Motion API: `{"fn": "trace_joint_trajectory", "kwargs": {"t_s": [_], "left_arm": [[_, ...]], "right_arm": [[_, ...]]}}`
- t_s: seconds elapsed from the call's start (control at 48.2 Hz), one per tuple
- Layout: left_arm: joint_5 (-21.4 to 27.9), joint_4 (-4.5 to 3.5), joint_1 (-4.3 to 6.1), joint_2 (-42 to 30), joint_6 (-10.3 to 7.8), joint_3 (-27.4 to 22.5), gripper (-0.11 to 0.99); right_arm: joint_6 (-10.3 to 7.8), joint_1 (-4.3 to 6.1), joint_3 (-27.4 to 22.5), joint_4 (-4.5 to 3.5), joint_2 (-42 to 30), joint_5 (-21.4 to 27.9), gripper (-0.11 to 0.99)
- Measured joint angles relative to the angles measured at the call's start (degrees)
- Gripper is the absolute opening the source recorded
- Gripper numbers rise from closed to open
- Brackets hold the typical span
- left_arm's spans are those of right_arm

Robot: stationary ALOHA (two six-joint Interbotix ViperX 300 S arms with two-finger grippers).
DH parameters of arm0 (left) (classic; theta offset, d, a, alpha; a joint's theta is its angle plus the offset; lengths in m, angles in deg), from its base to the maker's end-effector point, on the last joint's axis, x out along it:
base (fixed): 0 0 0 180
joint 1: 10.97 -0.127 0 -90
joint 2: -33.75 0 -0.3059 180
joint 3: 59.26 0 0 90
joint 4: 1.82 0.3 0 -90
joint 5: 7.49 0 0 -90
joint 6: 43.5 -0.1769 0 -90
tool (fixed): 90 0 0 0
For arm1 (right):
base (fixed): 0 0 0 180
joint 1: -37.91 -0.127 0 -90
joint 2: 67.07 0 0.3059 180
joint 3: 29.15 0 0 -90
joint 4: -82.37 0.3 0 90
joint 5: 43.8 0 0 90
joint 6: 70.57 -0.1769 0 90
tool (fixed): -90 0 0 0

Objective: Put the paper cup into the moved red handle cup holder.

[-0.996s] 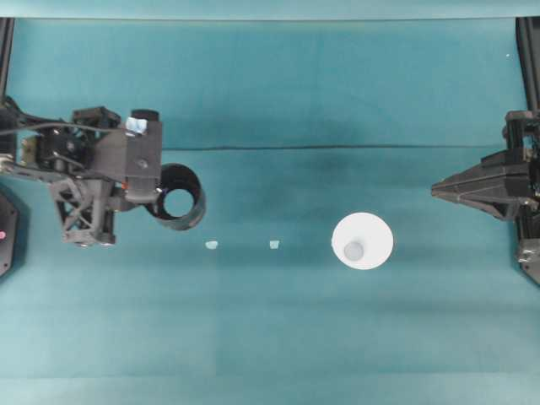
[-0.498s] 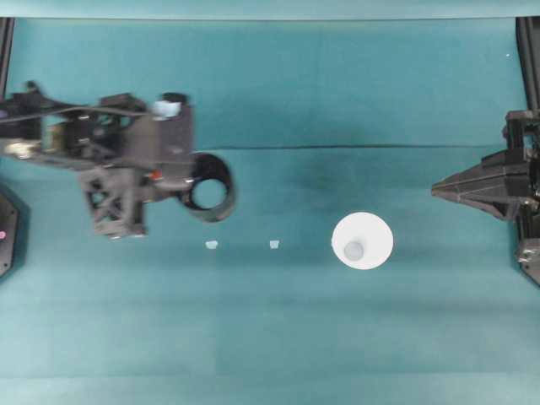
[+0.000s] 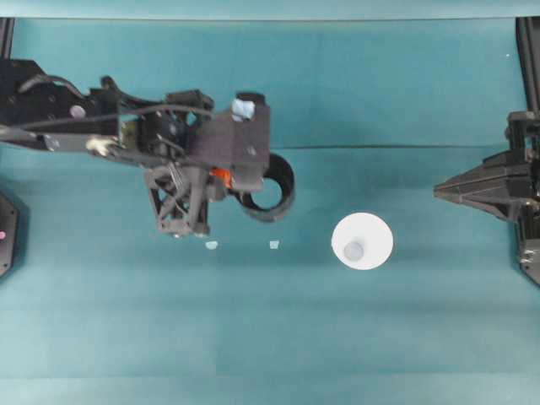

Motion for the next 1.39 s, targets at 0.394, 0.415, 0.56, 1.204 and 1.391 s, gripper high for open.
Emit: {"fn": "trace_joint_trajectory", "kwargs": {"t_s": [0.394,0.415,0.56,1.204,1.391], "left_arm": [[-5.54,0.0,2.64,-7.65,-0.09,1.76,0.27],[-5.62,0.0,2.64,-8.0,-0.09,1.76,0.27],[-6.24,0.0,2.64,-10.55,-0.09,1.76,0.27],[-10.37,0.0,1.93,-15.29,-0.18,3.78,0.27],[-10.63,0.0,1.67,-15.29,-0.18,4.48,0.27]], "right_arm": [[0.0,0.88,-0.09,0.09,0.62,0.0,-0.11],[0.09,0.88,-0.09,0.09,0.62,0.0,-0.11],[0.0,0.88,-0.09,0.09,0.62,0.0,-0.11],[0.0,0.88,-0.09,0.0,0.7,0.0,-0.11],[0.0,0.88,-0.09,0.0,0.62,0.0,-0.11]]}}
